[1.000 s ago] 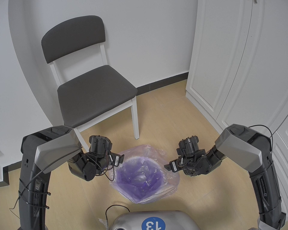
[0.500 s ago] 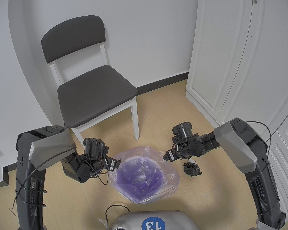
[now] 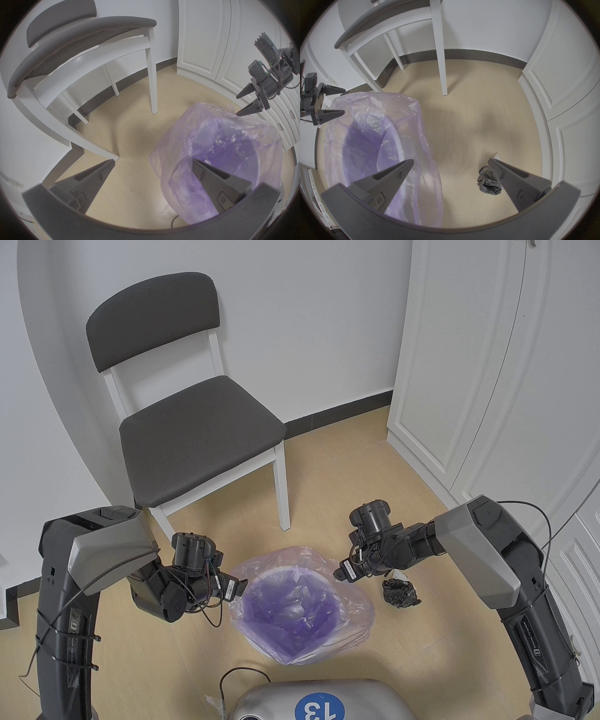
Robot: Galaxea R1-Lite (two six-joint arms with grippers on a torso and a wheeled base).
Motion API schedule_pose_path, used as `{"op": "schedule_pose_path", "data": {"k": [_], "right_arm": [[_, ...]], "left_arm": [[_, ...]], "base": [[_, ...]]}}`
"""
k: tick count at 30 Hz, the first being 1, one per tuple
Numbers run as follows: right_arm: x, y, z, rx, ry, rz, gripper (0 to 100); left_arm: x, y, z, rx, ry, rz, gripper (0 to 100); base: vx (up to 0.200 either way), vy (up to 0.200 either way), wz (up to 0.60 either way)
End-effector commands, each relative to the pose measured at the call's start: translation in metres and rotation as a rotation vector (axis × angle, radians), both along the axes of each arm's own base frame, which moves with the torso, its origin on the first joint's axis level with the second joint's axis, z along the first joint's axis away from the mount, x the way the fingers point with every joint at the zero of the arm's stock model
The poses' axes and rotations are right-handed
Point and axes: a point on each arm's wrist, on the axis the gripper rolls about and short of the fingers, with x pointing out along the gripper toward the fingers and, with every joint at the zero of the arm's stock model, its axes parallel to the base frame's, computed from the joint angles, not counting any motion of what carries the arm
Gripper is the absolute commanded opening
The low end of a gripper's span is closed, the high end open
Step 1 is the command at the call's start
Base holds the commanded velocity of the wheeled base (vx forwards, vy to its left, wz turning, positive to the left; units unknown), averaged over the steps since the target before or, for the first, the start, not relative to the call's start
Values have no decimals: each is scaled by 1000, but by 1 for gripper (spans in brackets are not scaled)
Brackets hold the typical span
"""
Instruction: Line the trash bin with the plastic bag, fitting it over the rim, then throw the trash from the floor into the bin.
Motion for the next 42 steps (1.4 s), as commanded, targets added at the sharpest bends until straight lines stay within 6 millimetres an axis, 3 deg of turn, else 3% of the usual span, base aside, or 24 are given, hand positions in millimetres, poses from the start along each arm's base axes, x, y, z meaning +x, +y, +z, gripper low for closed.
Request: {"op": "schedule_pose_path", "data": {"k": [1,6,17,22,28,29,35,37,42], "right_arm": [[11,-1,-10,-20,20,0,100],[14,-12,-20,-78,39,58,100],[14,-15,-28,-84,53,61,100],[16,-14,-16,-43,39,34,100],[14,-5,27,72,-12,-44,100],[14,-5,27,72,-12,-44,100],[-7,0,55,106,-47,-25,100],[-14,5,58,121,-63,-5,100],[-58,37,62,156,-103,124,100]], "left_arm": [[24,9,-14,6,2,36,100],[42,12,-19,16,35,60,100],[52,11,-15,75,147,91,100],[53,12,-16,80,135,118,100],[39,9,-8,-1,43,125,100],[39,9,-8,-1,43,125,100],[11,5,16,-76,64,119,100],[4,6,16,-74,81,122,100],[-14,9,1,-24,146,147,100]], "base": [[0,0,0],[0,0,0],[0,0,0],[0,0,0],[0,0,0],[0,0,0],[0,0,0],[0,0,0],[0,0,0]]}}
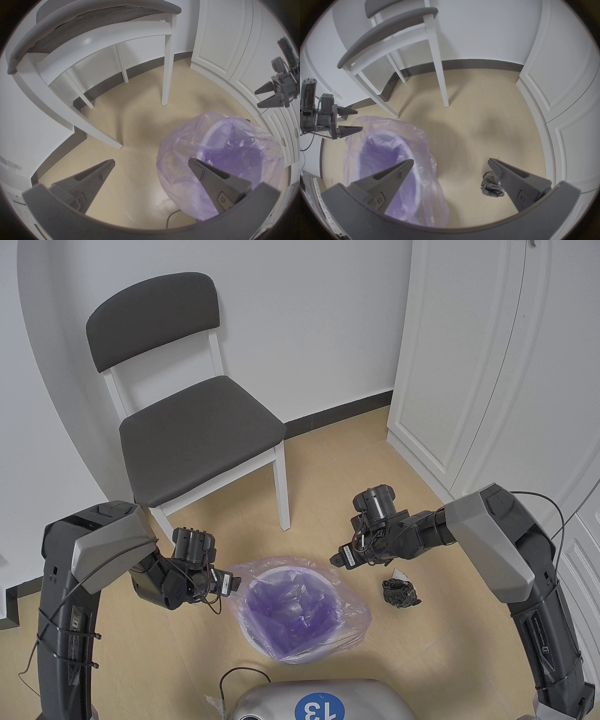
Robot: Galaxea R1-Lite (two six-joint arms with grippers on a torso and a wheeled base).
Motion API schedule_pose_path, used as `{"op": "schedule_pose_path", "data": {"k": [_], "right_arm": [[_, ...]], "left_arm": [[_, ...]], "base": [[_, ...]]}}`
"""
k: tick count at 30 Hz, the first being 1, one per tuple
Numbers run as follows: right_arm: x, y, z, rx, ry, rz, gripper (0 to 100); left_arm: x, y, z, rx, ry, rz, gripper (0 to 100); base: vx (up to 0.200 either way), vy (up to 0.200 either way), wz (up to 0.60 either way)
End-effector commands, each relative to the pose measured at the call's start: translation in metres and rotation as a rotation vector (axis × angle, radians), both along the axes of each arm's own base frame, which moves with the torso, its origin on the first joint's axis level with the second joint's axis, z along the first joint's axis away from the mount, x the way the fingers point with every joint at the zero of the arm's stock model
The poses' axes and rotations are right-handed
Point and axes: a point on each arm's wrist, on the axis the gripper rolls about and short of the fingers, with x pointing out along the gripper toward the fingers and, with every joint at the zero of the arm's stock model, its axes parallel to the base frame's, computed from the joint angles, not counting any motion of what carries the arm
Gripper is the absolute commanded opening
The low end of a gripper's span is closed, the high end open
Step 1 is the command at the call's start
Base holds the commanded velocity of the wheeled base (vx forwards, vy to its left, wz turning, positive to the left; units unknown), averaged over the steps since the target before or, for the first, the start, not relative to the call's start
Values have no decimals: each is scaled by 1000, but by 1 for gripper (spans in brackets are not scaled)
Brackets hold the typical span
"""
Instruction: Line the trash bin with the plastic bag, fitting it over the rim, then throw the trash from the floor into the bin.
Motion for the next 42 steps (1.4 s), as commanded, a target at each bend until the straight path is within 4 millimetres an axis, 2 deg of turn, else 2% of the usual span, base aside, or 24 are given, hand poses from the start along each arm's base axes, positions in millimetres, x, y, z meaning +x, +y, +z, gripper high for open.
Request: {"op": "schedule_pose_path", "data": {"k": [1,6,11,15,16,21,24,28,31,35,37,39,40,42], "right_arm": [[-54,38,29,44,-67,137,100],[-82,60,27,40,-55,213,100],[-94,72,20,33,-40,247,100],[-97,76,21,35,-40,261,100],[-96,77,22,37,-46,265,100],[-95,79,19,39,-45,279,100],[-96,78,17,44,-32,291,100],[-94,79,13,45,-26,289,100],[-95,78,13,46,-20,287,100],[-97,76,11,36,-13,291,100],[-103,78,6,36,10,318,100],[-107,80,4,35,21,336,100],[-111,83,0,30,31,346,100],[-113,84,-1,31,30,351,100]], "left_arm": [[-22,-1,-1,34,37,28,100],[-15,0,-9,65,5,66,100],[5,11,-22,142,-11,60,100],[20,10,-17,138,-44,45,100],[31,8,-17,129,-45,34,100],[57,1,-13,102,-13,-2,100],[67,2,-12,84,-3,-20,100],[80,14,-23,124,-17,-59,100],[80,20,-16,109,-26,-69,100],[69,30,-1,78,-18,-80,100],[59,35,17,40,-42,-86,100],[53,36,24,20,-53,-80,100],[42,33,37,-21,-86,-69,100],[31,27,49,-74,-130,-51,100]], "base": [[0,0,0],[0,0,0],[0,0,0],[0,0,0],[0,0,0],[0,0,0],[0,0,0],[0,0,0],[0,0,0],[0,0,0],[0,0,0],[0,0,0],[0,0,0],[0,0,0]]}}
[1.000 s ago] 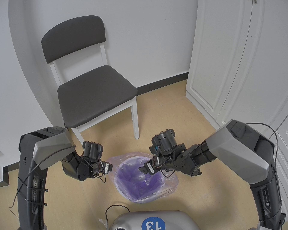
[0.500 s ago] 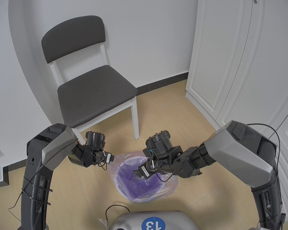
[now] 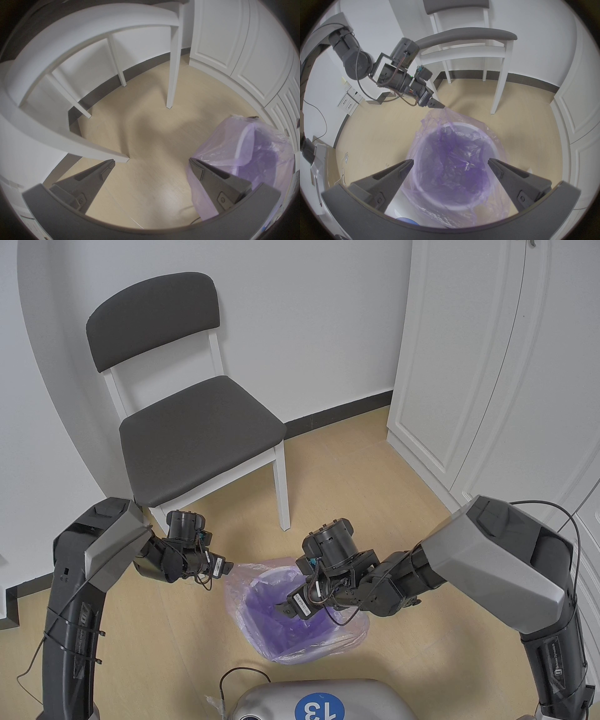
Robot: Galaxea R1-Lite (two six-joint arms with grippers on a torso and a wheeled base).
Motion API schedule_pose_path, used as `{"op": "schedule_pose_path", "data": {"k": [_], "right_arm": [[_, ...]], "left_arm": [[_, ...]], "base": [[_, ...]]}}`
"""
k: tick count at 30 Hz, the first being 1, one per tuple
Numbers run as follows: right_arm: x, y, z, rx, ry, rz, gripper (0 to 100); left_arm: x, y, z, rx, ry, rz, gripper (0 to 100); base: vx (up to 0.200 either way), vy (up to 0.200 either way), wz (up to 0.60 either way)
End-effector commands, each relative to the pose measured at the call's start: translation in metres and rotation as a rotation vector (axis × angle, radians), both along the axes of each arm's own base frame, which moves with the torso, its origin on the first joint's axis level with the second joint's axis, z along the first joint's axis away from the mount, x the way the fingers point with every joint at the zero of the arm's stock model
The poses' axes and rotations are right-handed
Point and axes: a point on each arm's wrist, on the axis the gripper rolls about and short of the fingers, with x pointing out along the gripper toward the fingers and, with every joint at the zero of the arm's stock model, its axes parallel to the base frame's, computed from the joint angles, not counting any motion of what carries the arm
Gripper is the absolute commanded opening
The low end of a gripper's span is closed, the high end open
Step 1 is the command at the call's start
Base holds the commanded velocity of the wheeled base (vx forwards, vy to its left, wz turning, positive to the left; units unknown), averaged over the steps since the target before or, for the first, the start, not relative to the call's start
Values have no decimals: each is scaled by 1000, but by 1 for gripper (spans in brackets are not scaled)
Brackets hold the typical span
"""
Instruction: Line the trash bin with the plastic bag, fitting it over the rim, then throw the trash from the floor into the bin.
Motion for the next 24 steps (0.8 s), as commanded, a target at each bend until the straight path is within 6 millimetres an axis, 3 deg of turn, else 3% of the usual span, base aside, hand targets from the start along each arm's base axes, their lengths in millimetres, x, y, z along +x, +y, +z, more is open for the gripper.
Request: {"op": "schedule_pose_path", "data": {"k": [1,4,7,12,14,15,18,24], "right_arm": [[-12,5,-12,-15,28,38,100],[-19,6,-17,-37,37,63,100],[-22,4,-26,-83,37,100,100],[-30,0,-40,-142,48,157,100],[-30,0,-40,-142,48,157,100],[-33,2,-41,-153,43,181,100],[-35,-1,-43,-182,43,205,100],[-31,-37,-57,-298,44,265,100]], "left_arm": [[-31,-8,54,-139,-120,26,100],[-49,-19,70,-229,-180,44,100],[-66,-17,82,-246,-196,45,100],[-96,-3,100,-250,-198,80,100],[-97,-2,101,-251,-200,83,100],[-116,12,108,-256,-207,115,100],[-131,24,111,-250,-226,149,100],[-149,45,109,-243,-263,205,100]], "base": [[0,0,0],[0,0,0],[0,0,0],[0,0,0],[0,0,0],[0,0,0],[0,0,0],[0,0,0]]}}
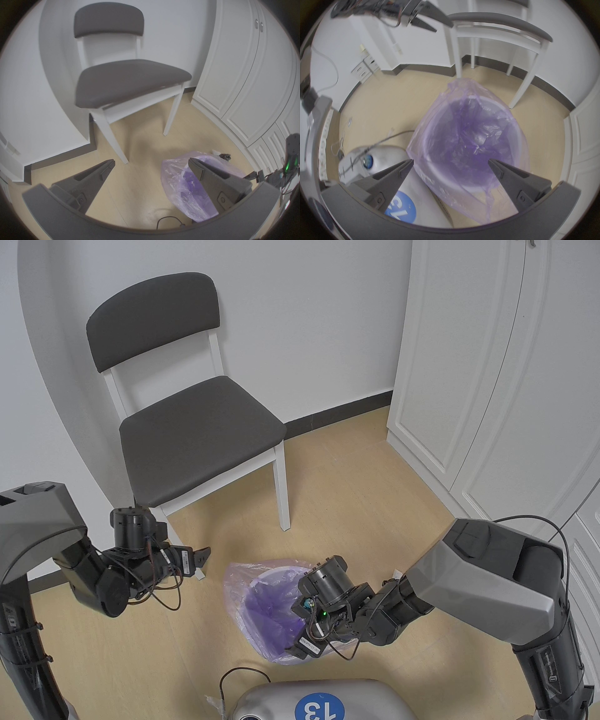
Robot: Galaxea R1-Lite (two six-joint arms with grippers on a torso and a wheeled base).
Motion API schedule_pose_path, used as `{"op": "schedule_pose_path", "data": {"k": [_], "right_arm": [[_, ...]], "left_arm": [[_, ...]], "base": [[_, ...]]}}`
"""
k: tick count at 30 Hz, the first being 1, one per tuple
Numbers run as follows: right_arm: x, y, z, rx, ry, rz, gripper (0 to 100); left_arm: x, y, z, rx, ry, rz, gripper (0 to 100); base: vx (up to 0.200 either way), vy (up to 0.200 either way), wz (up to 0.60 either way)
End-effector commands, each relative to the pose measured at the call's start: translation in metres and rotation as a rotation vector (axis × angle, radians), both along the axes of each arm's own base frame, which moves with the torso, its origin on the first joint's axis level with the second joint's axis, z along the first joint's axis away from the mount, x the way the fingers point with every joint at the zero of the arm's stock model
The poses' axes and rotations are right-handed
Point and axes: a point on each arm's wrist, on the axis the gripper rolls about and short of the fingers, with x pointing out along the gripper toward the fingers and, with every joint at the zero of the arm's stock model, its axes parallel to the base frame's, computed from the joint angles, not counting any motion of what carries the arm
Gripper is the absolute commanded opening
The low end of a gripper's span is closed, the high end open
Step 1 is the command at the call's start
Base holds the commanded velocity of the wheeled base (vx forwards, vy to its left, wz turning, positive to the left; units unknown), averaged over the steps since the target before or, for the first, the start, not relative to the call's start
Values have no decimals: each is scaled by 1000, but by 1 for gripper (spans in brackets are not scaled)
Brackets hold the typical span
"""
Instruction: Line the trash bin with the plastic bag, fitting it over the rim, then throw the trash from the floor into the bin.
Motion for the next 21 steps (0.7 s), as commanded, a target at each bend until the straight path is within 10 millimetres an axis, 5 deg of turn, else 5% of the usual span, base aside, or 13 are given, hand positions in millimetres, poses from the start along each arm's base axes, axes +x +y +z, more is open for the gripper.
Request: {"op": "schedule_pose_path", "data": {"k": [1,8,9,21], "right_arm": [[2,-36,-14,-98,26,21,100],[13,-62,-16,-109,9,44,100],[18,-68,-17,-119,-2,57,0],[46,-101,-12,-51,-28,22,0]], "left_arm": [[-23,27,14,-5,-56,77,100],[-27,30,5,-8,-55,80,100],[-26,29,2,-9,-57,79,100],[-23,29,-23,-6,-67,82,100]], "base": [[0,0,0],[0,0,0],[0,0,0],[0,0,0]]}}
